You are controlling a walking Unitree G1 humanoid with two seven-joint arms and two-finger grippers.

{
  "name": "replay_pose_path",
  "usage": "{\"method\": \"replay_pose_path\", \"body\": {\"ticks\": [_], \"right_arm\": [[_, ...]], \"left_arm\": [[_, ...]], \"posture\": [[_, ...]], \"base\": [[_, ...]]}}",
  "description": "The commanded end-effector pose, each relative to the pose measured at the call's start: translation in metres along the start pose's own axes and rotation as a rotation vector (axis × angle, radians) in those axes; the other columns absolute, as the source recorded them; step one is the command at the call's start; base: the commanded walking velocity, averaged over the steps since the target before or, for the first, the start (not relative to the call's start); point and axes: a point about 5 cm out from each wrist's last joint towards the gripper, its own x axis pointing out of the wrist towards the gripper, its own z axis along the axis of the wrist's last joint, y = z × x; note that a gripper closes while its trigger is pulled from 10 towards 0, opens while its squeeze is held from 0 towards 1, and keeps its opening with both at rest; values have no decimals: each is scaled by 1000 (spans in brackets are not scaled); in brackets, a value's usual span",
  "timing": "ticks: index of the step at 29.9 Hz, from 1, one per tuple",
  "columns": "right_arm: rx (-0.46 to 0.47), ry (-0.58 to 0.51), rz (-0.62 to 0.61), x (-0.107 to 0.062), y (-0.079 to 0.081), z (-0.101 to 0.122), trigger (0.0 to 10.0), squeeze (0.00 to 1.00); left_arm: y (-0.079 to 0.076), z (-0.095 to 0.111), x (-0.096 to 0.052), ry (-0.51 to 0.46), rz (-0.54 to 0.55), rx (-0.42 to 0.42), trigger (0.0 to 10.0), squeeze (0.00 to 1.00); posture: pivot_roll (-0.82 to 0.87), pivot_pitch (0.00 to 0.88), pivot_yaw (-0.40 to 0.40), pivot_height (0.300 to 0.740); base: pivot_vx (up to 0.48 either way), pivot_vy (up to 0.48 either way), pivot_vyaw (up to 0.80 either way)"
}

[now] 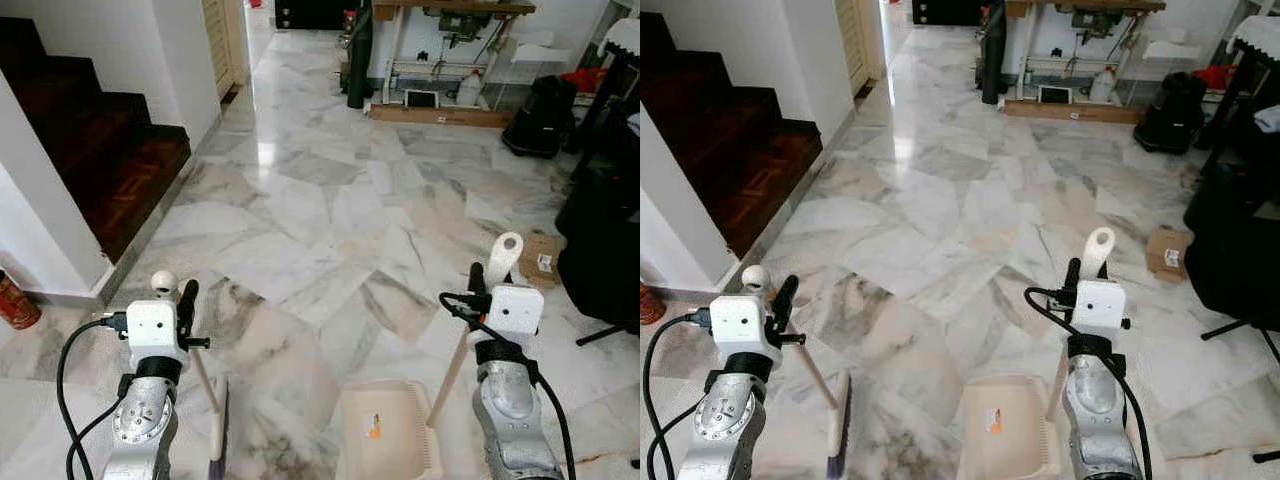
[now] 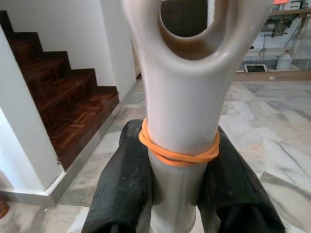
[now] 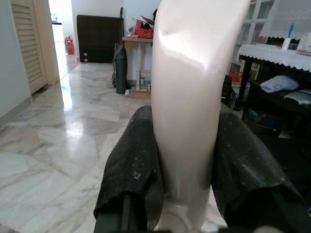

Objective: Sweep floor

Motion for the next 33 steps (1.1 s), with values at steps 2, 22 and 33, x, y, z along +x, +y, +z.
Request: {"method": "replay_pose_path", "body": {"ticks": [2,22,33], "right_arm": [[22,-50,-8,2,2,10,10000,0],[27,-58,44,5,14,12,10000,0],[25,-63,42,7,15,13,10000,0]], "left_arm": [[1,5,6,-24,-9,0,10000,0],[-1,1,8,-13,-13,7,10000,0],[-3,1,11,-16,-22,2,10000,0]], "posture": [[57,0,8,740],[56,0,0,740],[53,0,5,740]], "base": [[0,0,0],[235,0,0],[297,0,0]]}}
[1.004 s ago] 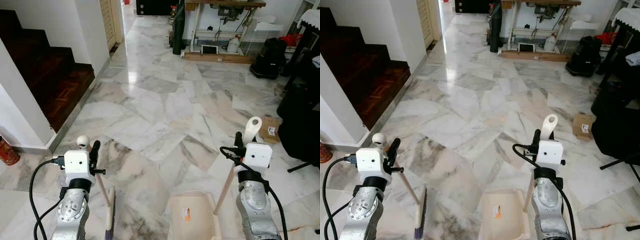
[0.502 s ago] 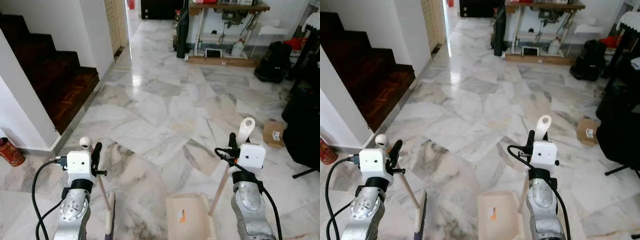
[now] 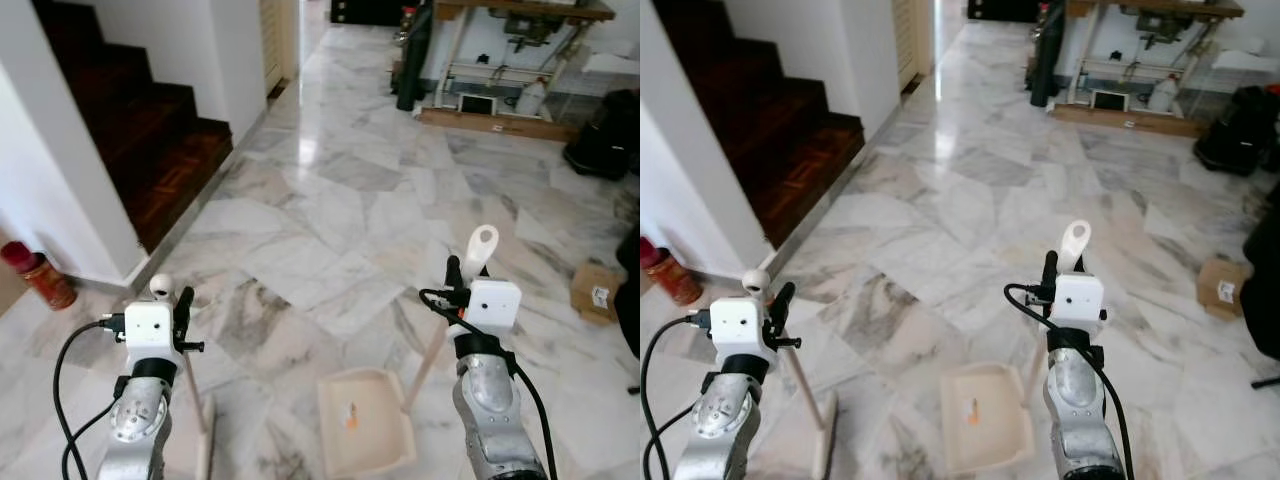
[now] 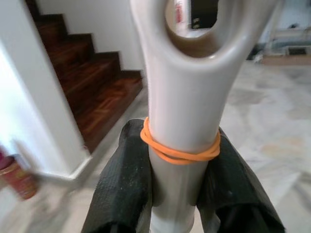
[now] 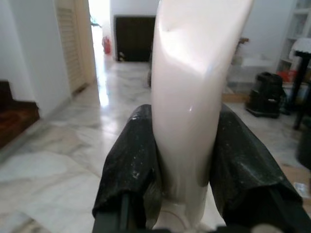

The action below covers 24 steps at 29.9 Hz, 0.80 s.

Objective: Sweep floor

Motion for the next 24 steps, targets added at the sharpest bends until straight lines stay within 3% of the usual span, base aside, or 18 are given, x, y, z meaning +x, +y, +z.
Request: {"method": "replay_pose_path", "body": {"ticks": [1,24], "right_arm": [[2,-60,23,7,8,13,10000,0],[1,-66,52,8,12,16,10000,0]], "left_arm": [[6,9,3,-51,12,5,10000,0],[6,10,3,-51,30,3,10000,0]], "posture": [[53,0,5,740],[62,0,-4,740]], "base": [[296,0,0],[299,0,0]]}}
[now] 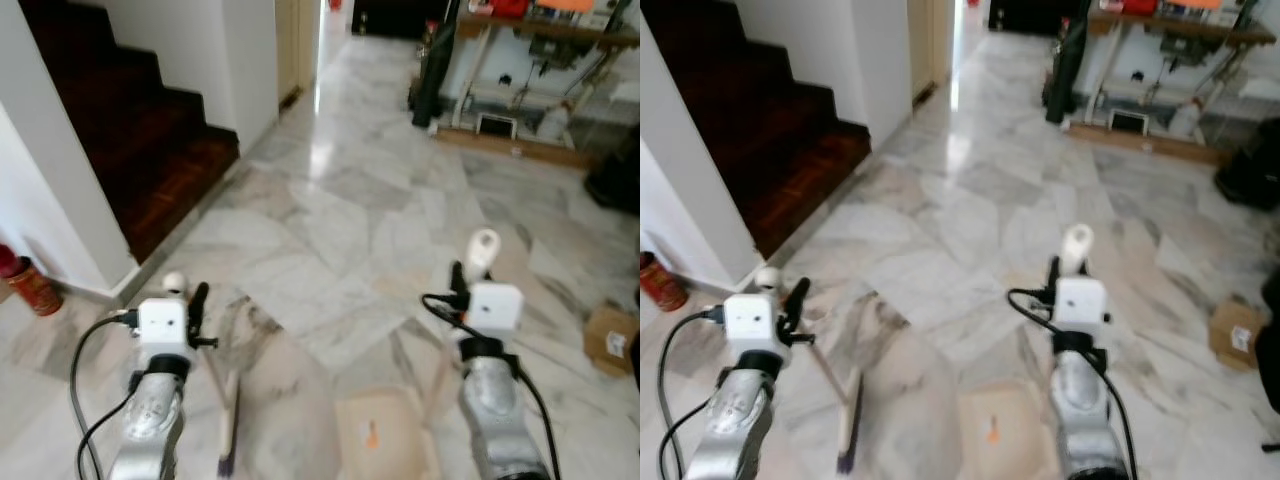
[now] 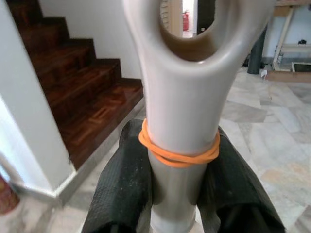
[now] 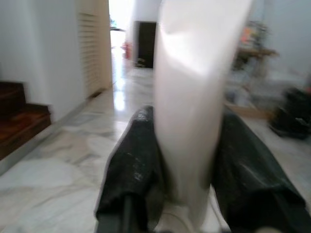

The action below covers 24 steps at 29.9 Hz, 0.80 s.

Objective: Sweep floor

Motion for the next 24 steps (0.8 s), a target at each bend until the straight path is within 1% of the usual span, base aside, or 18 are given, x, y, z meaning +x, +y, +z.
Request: {"method": "replay_pose_path", "body": {"ticks": [1,11,24], "right_arm": [[-17,-36,-26,4,-10,7,10000,0],[-5,-44,-26,7,-6,11,10000,0],[-4,-47,-25,9,-7,13,10000,0]], "left_arm": [[-6,10,5,-46,-13,-7,10000,0],[-4,11,5,-46,2,-4,10000,0],[-6,14,6,-54,11,-9,10000,0]], "posture": [[63,0,-2,740],[65,0,1,740],[61,0,-2,740]], "base": [[300,0,0],[310,0,0],[316,0,0]]}}
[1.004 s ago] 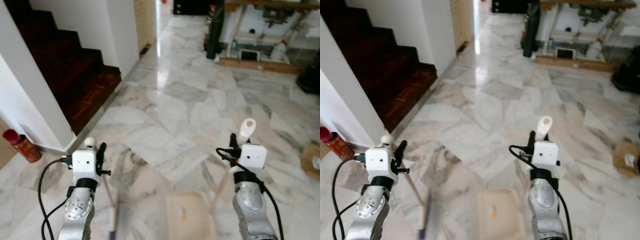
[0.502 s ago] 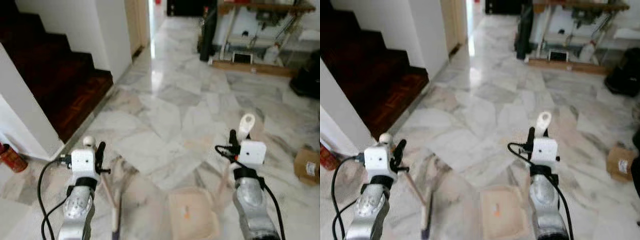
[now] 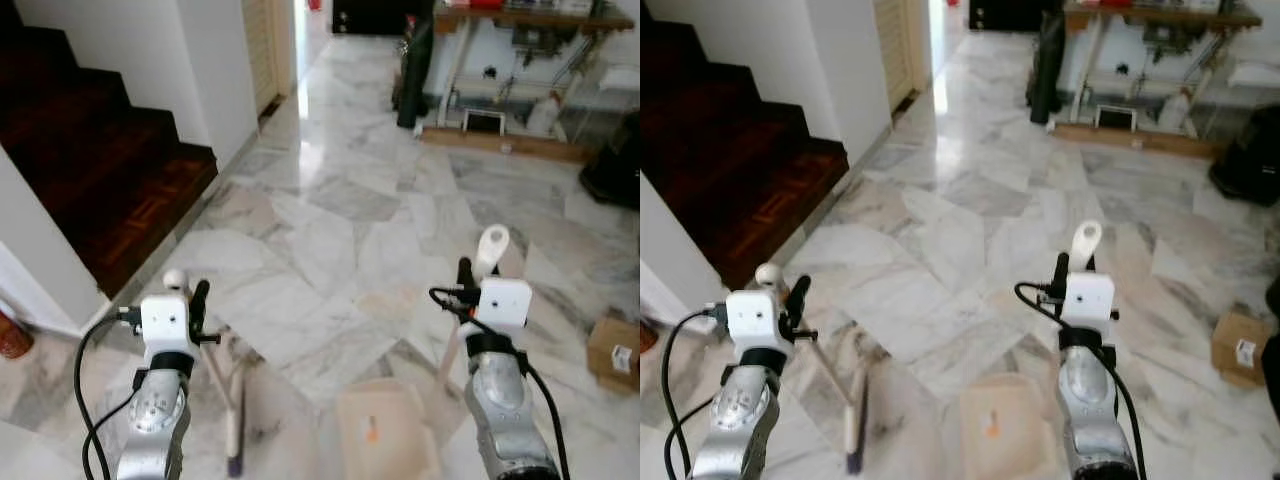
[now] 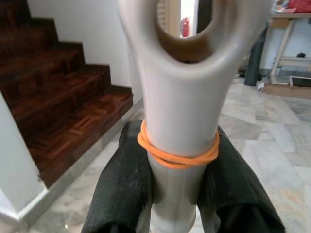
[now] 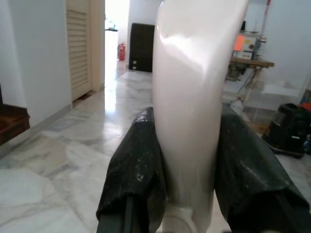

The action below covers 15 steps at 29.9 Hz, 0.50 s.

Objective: Sweep floor

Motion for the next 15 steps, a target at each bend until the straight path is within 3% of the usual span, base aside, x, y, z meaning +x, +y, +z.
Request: {"method": "replay_pose_path", "body": {"ticks": [1,15], "right_arm": [[35,-54,2,5,4,12,10000,0],[41,-56,10,6,6,14,10000,0]], "left_arm": [[4,11,4,-47,6,23,10000,0],[3,11,4,-48,9,22,10000,0]], "posture": [[61,0,-2,740],[62,0,-5,740]], "base": [[319,0,0],[316,0,0]]}}
